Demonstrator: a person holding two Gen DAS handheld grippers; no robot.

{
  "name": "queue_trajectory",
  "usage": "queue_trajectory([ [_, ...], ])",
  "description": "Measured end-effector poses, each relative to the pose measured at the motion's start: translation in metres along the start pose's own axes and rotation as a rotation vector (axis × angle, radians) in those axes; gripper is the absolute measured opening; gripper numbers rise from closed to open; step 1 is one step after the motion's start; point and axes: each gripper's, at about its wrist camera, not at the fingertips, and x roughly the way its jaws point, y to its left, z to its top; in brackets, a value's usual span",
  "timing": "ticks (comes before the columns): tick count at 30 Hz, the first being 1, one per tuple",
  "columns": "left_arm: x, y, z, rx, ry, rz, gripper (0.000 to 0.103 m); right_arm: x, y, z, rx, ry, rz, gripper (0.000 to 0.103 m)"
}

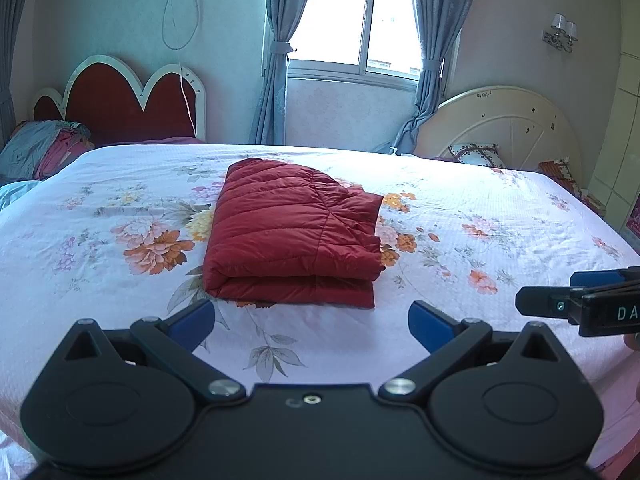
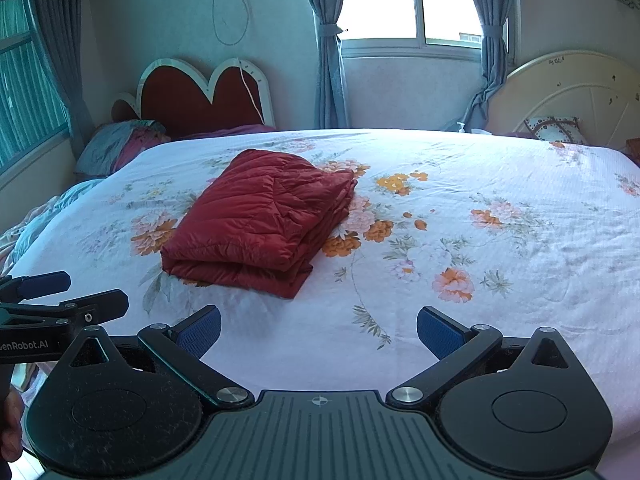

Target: Fold large clothes

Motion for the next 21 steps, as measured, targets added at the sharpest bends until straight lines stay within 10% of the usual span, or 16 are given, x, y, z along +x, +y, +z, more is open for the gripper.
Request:
queue_trajectory([
  [21, 0.004, -0.009, 0.006, 0.016, -0.007, 0.011, 0.102, -0.001, -0.01, 0.001, 0.001, -0.004, 0.007, 0.103],
])
